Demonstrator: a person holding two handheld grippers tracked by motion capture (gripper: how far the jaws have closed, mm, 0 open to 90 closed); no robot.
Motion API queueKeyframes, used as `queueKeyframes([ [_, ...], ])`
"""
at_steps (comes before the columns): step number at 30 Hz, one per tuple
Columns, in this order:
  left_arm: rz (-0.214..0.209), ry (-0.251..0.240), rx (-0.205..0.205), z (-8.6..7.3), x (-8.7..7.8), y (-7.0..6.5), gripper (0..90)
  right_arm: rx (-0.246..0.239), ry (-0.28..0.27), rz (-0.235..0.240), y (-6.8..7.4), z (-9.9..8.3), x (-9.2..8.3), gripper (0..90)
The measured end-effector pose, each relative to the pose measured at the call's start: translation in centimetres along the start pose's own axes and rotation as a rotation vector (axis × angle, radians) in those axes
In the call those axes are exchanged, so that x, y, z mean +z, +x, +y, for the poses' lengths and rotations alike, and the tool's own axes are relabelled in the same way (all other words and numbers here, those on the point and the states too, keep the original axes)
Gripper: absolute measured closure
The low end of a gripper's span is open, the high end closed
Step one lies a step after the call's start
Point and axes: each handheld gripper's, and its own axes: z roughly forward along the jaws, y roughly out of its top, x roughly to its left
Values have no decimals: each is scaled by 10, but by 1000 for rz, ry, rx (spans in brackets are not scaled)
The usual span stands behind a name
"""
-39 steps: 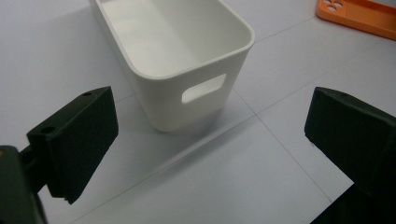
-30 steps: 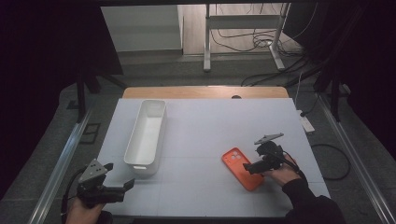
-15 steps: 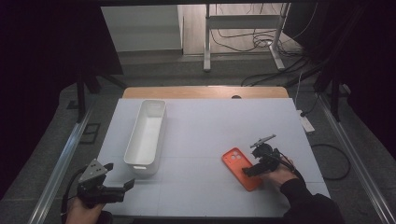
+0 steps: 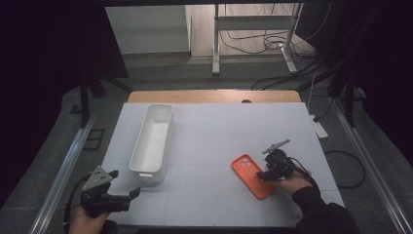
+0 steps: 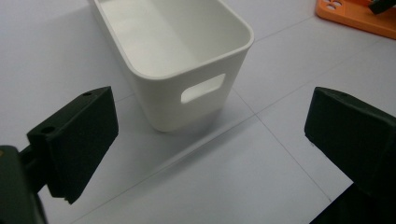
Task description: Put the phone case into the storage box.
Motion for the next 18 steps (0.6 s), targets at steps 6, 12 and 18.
queueKeyframes([
  [6, 1, 1, 1, 0, 0, 0, 34, 22, 18, 55, -4, 1, -2, 750],
  [12, 2, 1, 1, 0, 0, 0, 34, 47, 33, 73, -6, 3, -2, 877],
  [18, 3, 2, 2, 0, 0, 0, 34, 40, 35, 64, -5, 4, -3, 886],
])
